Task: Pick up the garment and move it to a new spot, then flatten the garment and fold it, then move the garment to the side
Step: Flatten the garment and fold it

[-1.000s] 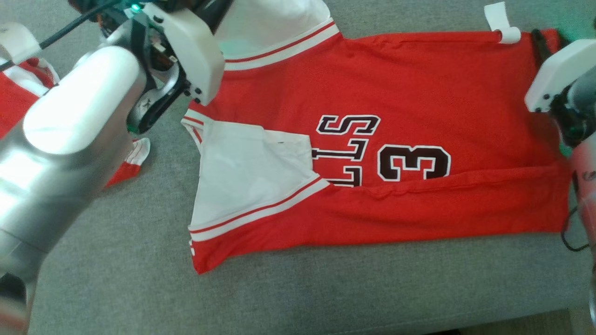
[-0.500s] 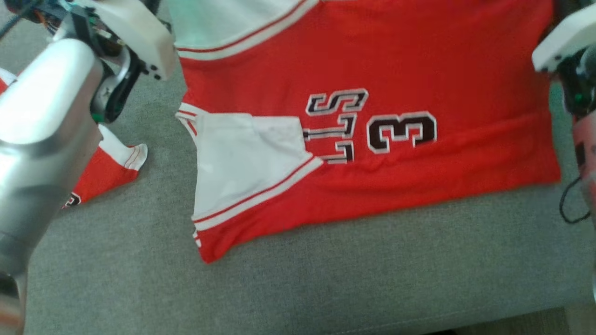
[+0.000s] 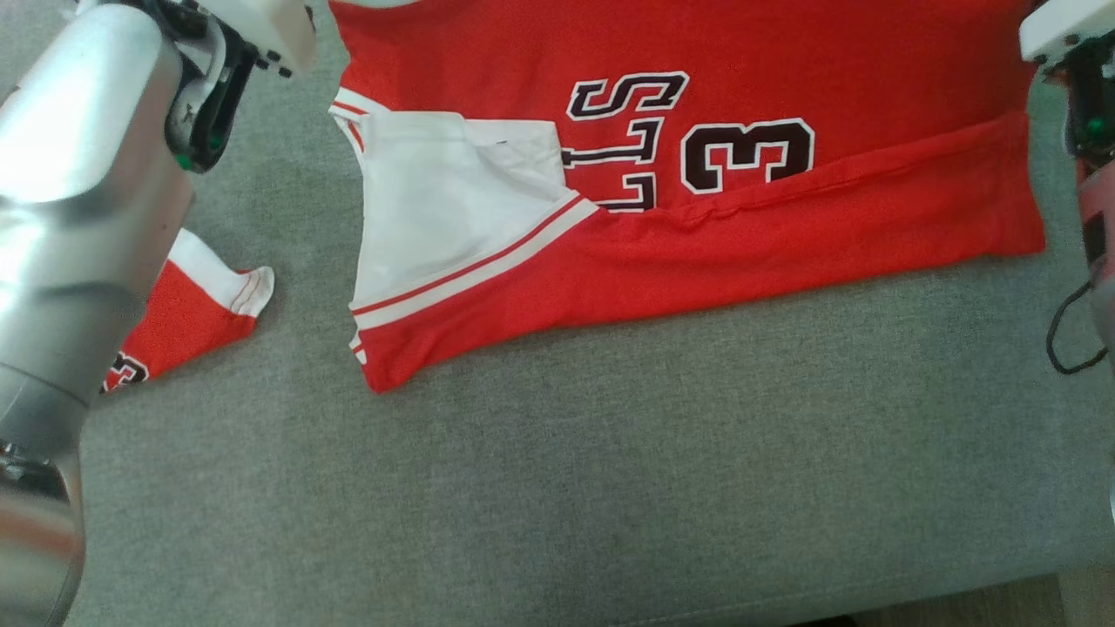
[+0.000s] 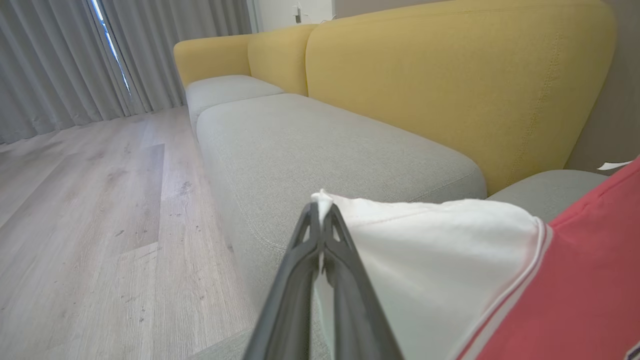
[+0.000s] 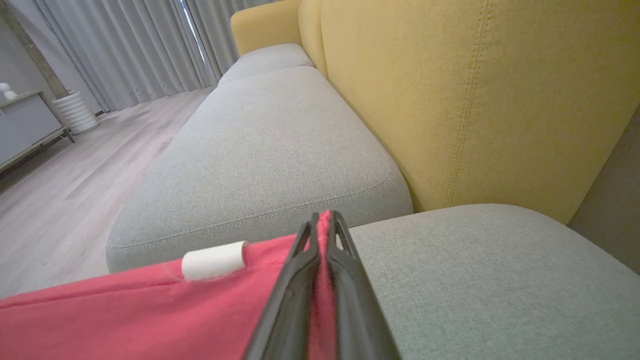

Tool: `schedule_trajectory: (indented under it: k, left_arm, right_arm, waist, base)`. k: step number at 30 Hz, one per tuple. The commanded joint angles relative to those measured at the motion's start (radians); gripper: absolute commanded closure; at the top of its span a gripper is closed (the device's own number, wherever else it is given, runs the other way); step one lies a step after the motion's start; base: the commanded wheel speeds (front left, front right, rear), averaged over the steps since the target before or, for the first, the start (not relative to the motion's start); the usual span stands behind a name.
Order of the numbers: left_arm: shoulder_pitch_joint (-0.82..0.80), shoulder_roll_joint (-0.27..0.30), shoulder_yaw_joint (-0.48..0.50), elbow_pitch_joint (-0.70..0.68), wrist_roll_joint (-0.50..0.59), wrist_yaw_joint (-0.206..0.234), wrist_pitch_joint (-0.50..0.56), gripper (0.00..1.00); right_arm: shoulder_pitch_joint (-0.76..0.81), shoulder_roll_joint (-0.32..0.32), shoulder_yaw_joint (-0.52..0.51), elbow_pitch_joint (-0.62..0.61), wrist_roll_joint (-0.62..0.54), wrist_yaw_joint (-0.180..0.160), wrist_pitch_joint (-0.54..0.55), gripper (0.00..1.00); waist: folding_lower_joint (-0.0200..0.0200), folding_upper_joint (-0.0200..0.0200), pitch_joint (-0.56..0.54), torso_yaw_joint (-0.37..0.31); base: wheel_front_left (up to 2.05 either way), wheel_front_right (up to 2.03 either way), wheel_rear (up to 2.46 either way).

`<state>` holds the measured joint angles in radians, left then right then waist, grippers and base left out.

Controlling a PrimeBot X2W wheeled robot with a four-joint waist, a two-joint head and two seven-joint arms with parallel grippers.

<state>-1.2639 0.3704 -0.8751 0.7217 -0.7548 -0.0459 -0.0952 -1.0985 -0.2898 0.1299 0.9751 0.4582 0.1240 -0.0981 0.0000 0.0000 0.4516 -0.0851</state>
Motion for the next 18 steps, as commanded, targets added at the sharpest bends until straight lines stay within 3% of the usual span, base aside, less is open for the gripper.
schedule_trajectory:
  k: [1, 9, 18]
  left_arm:
    - [-0.051, 0.029, 0.028, -0.004, 0.008, -0.007, -0.014, 1.0]
    - [0.002, 0.047, -0.009, -0.014, -0.011, -0.054, -0.002, 1.0]
    - [0.163, 0.129, -0.064, -0.233, -0.134, -0.079, 0.163, 1.0]
  right_arm:
    - [-0.013, 0.007, 0.017, -0.019, 0.014, 0.007, -0.015, 1.0]
    - [0.057, -0.028, 0.081, -0.006, 0.081, 0.007, 0.011, 1.0]
    - [0.203, -0.112, 0.171, -0.044, 0.197, 0.007, 0.154, 1.0]
  waist:
    - [0.0, 0.0, -0.004, 0.001]
    - [0.0, 0.0, -0.052, 0.007]
    - [0.0, 0.0, -0.134, 0.032]
  base:
    - [0.0, 0.0, 0.0]
    - [0.0, 0.0, 0.0]
    - [0.0, 0.0, 0.0]
